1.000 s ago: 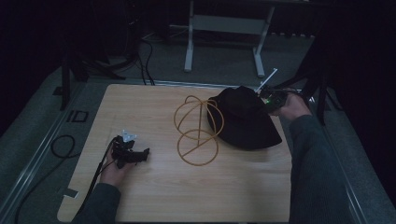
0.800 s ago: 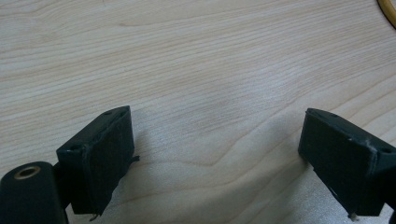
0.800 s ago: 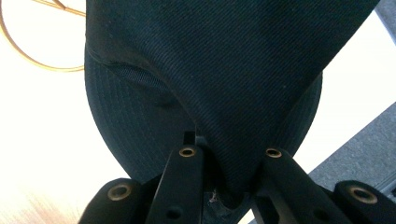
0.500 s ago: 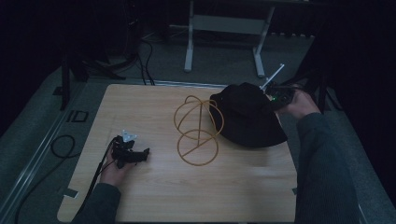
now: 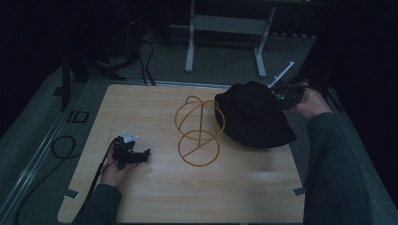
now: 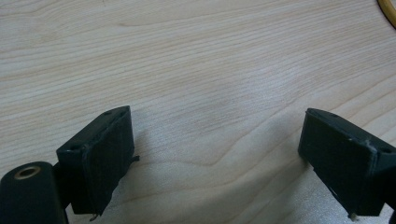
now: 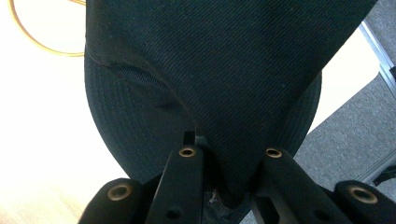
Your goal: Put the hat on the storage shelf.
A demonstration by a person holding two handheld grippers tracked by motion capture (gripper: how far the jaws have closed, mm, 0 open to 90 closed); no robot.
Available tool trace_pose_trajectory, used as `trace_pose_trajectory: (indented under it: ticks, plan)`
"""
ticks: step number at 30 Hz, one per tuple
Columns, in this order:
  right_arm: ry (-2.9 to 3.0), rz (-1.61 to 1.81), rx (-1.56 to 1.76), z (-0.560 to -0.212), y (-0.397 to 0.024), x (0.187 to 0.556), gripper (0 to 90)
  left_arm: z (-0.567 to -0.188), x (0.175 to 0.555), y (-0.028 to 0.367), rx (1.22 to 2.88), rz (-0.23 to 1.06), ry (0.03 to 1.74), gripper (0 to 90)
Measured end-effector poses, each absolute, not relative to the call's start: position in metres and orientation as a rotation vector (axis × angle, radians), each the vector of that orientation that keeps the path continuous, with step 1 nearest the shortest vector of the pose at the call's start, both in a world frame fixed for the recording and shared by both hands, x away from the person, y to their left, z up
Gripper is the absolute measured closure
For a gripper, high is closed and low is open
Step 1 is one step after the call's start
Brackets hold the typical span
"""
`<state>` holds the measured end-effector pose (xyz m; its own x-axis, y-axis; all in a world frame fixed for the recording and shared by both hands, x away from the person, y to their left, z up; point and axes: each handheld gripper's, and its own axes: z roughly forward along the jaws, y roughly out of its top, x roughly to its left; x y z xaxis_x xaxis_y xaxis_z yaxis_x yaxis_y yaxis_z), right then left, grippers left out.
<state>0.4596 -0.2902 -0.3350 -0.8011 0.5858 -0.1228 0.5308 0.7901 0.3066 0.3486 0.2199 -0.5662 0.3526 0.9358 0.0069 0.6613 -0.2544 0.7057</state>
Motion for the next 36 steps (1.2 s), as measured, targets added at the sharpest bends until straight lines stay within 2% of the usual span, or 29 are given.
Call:
trace_pose_trajectory:
  ticks: [36]
  plan:
    - [2.731, 0.412, 0.780, -0.296, -0.293, 0.436, 85.5, -0.566, 0.349, 0.219, 2.002, 0.583, 1.386, 10.8]
